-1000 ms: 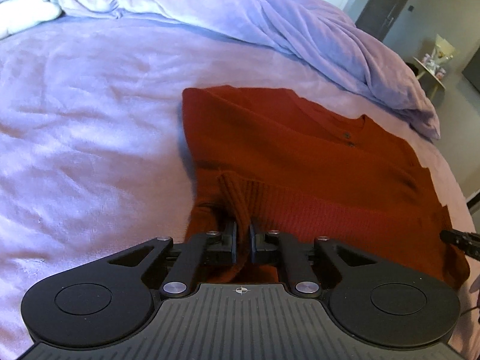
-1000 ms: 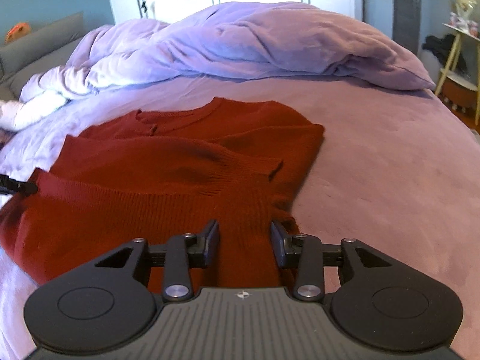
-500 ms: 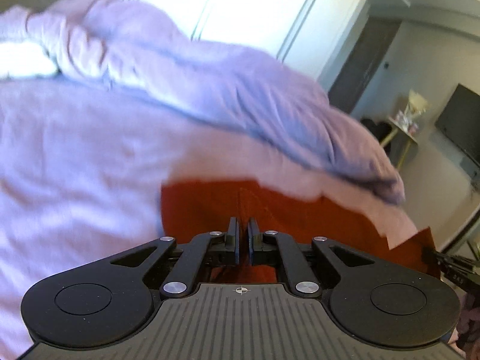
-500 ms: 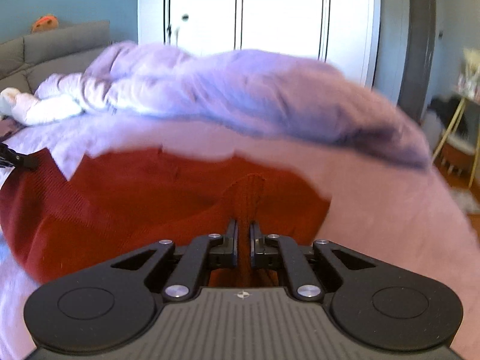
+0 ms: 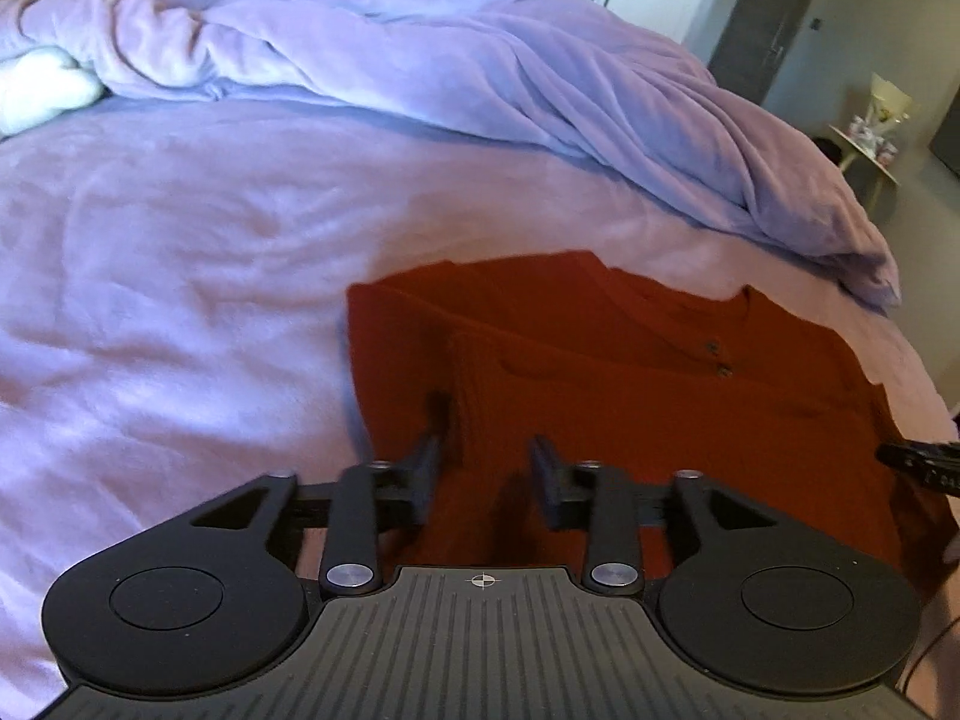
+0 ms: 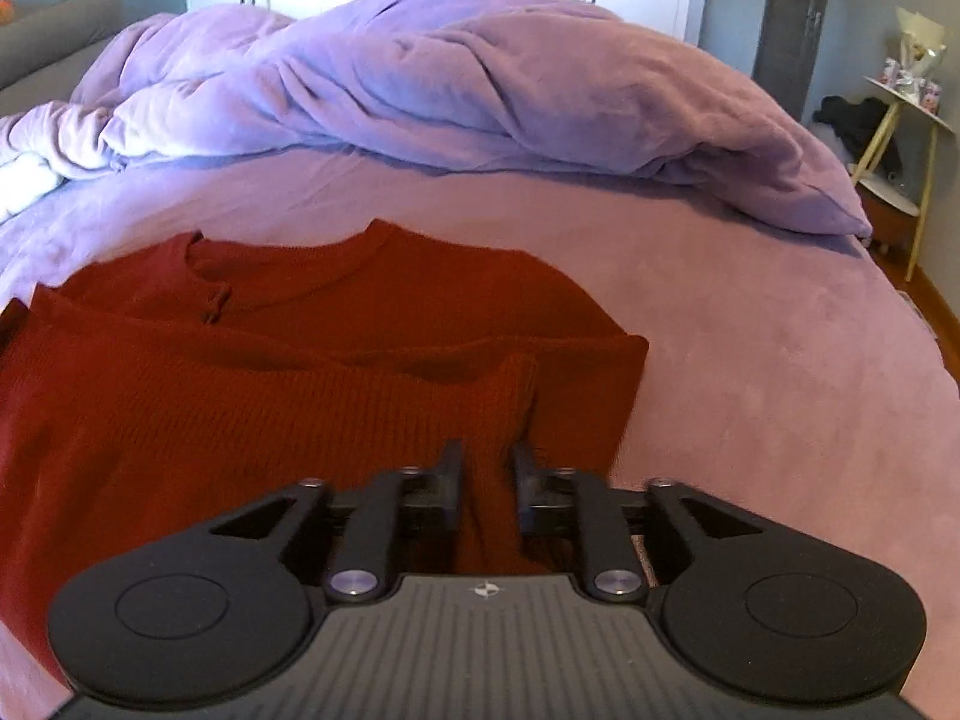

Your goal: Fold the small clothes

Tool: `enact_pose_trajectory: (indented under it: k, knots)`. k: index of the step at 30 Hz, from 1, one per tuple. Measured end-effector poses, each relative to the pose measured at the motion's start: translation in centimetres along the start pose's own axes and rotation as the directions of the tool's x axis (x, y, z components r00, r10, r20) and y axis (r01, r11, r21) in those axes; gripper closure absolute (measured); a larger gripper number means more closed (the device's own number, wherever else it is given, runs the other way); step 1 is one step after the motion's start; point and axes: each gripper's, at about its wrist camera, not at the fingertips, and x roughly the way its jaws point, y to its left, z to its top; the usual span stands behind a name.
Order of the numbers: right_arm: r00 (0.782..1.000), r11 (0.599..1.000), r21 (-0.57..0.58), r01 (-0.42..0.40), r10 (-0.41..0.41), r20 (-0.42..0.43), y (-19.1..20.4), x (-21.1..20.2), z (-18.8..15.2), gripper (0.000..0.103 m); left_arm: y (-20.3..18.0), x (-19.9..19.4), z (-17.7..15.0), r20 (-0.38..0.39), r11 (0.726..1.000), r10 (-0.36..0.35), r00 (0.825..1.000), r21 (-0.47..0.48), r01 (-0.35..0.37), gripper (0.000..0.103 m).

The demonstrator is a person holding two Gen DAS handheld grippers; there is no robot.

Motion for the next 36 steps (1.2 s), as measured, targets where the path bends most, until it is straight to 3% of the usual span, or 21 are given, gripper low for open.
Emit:
enact_pose_trajectory:
  k: [1,5,6,8,9,10,13,18,22,25,28,32,33,34,35,36]
  knots:
    - [1.0,1.0,0.0,-0.012,0.012,-0.01,-0.1,0.1,0.0,0.072,0.1,0.0,-0.1,-0.006,1.0,-0.013,1.0,-0.01,0.013,0.06]
    - [0.997,0.997,0.042,-0.07,0.071,-0.019,-0.8,0.5,0.3,0.071,0.3,-0.2,-0.3,-0.012,0.992,-0.112,0.994,-0.052,0.111,0.047]
    - [0.996,0.995,0.055,-0.087,0.088,-0.017,-1.0,0.5,0.4,0.071,0.1,0.0,-0.3,-0.019,0.992,-0.114,0.993,-0.047,0.113,0.05]
    - [0.996,0.995,0.05,-0.087,0.088,-0.017,-0.6,0.8,0.5,0.075,-0.6,0.5,-0.3,-0.041,0.998,-0.066,0.997,0.001,0.066,0.063]
    - [0.997,0.996,0.038,-0.075,0.076,-0.015,-0.4,0.9,0.3,0.081,-0.9,0.6,-0.3,-0.043,0.999,-0.036,0.998,0.03,0.037,0.089]
    - [0.998,0.998,0.02,-0.062,0.062,-0.01,-0.1,1.0,0.4,0.094,-1.1,0.7,-0.3,-0.046,0.998,-0.009,0.999,0.054,0.011,0.094]
    - [0.999,0.999,-0.033,-0.035,0.035,0.007,0.8,0.6,0.2,0.095,-1.3,0.2,-0.1,-0.028,0.998,0.011,1.0,0.06,-0.009,0.096]
    - [0.993,0.992,-0.119,0.048,-0.035,0.111,1.7,-1.4,1.2,0.097,-1.6,-2.8,2.5,0.11,0.996,0.059,0.992,0.053,-0.065,0.097]
    - [0.97,0.983,-0.14,0.114,-0.08,0.23,2.4,-3.0,3.6,0.097,-2.6,-3.8,6.6,0.211,0.994,0.065,0.975,0.069,-0.081,0.096]
    - [0.938,0.963,-0.159,0.217,-0.161,0.306,3.5,-2.6,6.3,0.098,-3.8,-3.4,9.5,0.287,0.988,0.113,0.951,0.072,-0.139,0.096]
    - [0.905,0.942,-0.148,0.301,-0.233,0.357,3.9,-1.4,9.0,0.098,-4.4,-1.5,11.4,0.313,0.977,0.165,0.935,0.079,-0.198,0.096]
    - [0.907,0.937,-0.132,0.322,-0.266,0.325,3.8,1.9,10.5,0.097,-4.0,2.6,10.4,0.256,0.942,0.302,0.919,0.069,-0.329,0.088]
    - [0.903,0.928,-0.13,0.348,-0.294,0.314,3.9,3.1,10.2,0.096,-3.6,2.8,9.6,0.241,0.944,0.311,0.919,0.037,-0.329,0.073]
    - [0.899,0.919,-0.126,0.372,-0.323,0.297,3.8,4.0,9.8,0.088,-3.3,2.8,8.8,0.233,0.948,0.309,0.922,0.005,-0.318,0.055]
    - [0.895,0.911,-0.103,0.399,-0.363,0.26,3.5,4.9,9.5,0.072,-3.1,2.6,7.9,0.239,0.953,0.297,0.924,-0.019,-0.301,0.049]
    - [0.896,0.912,-0.071,0.404,-0.379,0.231,3.4,5.3,9.2,0.067,-3.1,2.3,6.9,0.254,0.959,0.281,0.925,-0.036,-0.282,0.045]
